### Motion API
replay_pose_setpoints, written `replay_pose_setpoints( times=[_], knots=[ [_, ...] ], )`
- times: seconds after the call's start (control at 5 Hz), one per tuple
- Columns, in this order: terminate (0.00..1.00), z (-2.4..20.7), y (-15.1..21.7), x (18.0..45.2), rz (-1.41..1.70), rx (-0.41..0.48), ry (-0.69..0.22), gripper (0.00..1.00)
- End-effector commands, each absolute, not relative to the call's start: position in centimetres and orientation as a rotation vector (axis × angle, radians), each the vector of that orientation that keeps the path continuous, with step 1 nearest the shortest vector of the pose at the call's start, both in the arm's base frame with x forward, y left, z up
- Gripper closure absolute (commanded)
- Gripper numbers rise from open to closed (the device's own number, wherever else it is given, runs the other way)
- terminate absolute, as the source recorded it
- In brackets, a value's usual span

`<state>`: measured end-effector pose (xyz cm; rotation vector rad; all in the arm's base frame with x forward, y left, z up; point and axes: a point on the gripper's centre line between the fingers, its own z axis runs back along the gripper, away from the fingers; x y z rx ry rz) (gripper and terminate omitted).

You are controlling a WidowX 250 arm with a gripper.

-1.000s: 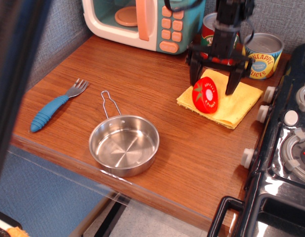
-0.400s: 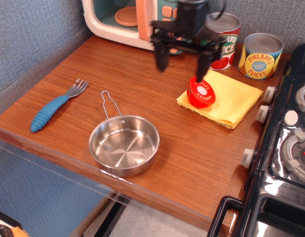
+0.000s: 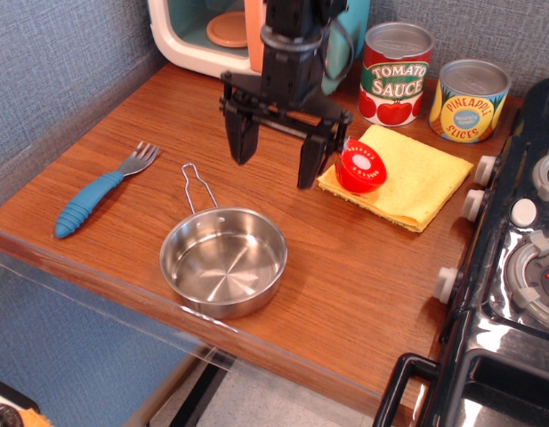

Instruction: Put the tomato on top of the napkin.

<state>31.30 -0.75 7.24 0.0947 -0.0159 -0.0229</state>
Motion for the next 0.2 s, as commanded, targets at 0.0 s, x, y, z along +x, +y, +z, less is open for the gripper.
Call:
replay_pose_setpoints(
  times=[0.0],
  knots=[
    [1.00,9.07,-0.43,31.11,-0.004,0.112,-0.106,0.00]
  ],
)
